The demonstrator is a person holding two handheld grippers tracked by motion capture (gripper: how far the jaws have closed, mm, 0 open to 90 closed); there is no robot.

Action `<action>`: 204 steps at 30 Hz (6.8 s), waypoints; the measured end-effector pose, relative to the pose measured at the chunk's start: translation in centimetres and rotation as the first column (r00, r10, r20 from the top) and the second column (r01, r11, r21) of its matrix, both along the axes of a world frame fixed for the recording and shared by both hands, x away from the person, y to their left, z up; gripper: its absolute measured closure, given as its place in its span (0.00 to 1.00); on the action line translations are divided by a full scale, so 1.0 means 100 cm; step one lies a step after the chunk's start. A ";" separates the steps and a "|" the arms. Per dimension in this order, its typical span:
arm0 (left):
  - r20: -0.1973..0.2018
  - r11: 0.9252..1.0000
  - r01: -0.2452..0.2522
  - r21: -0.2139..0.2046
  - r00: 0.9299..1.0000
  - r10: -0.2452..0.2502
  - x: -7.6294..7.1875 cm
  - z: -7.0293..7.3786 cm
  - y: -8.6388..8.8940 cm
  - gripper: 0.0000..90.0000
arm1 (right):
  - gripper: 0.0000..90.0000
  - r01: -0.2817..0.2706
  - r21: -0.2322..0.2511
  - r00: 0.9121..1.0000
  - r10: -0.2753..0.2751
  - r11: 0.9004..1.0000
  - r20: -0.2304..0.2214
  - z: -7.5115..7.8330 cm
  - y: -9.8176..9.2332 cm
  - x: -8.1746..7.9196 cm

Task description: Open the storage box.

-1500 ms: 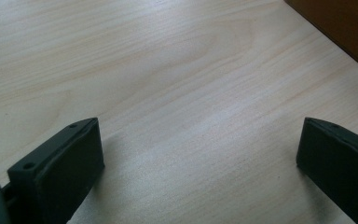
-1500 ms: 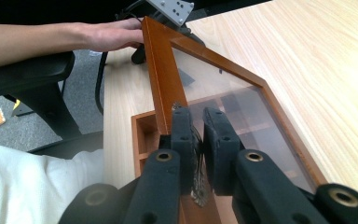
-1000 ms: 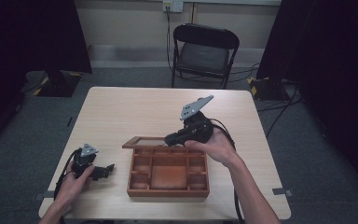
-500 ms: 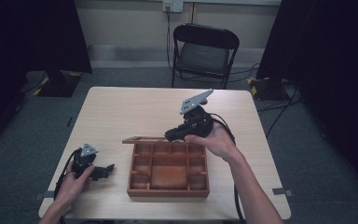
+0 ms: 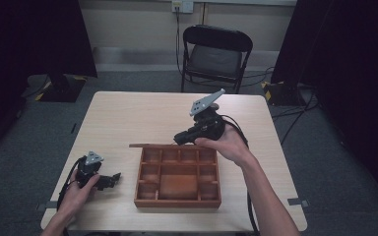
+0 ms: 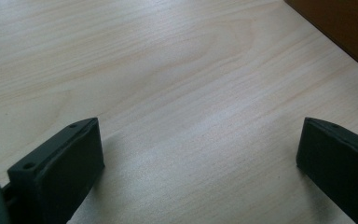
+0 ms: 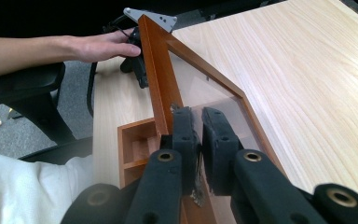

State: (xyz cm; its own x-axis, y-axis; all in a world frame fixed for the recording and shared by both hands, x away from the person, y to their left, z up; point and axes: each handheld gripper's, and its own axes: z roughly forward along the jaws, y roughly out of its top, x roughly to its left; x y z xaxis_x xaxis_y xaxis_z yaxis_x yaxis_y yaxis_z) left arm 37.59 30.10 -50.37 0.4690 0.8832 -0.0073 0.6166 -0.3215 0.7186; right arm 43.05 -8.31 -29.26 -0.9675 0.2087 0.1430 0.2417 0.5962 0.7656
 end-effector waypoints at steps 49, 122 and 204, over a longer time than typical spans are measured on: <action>-0.001 1.000 0.002 -0.003 1.000 -0.002 0.000 0.000 0.000 0.00 | 0.95 0.022 -0.008 1.000 -0.022 1.000 -0.020 0.011 0.002 0.017; -0.002 1.000 0.002 -0.002 1.000 -0.002 0.000 0.000 0.000 0.00 | 0.95 0.019 -0.017 1.000 -0.019 1.000 -0.014 0.013 0.003 0.018; -0.001 1.000 0.002 -0.003 1.000 -0.002 0.000 0.000 0.000 0.00 | 0.95 0.016 -0.031 1.000 -0.016 0.999 -0.010 0.014 0.004 0.019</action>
State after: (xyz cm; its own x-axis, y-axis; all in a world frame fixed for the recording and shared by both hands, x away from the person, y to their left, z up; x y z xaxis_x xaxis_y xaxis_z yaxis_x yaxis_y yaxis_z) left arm 37.57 30.11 -50.37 0.4707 0.8822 -0.0103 0.6171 -0.3208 0.7185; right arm 44.92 -7.91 -27.83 -0.9625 0.2285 0.1464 0.2593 0.6152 0.7445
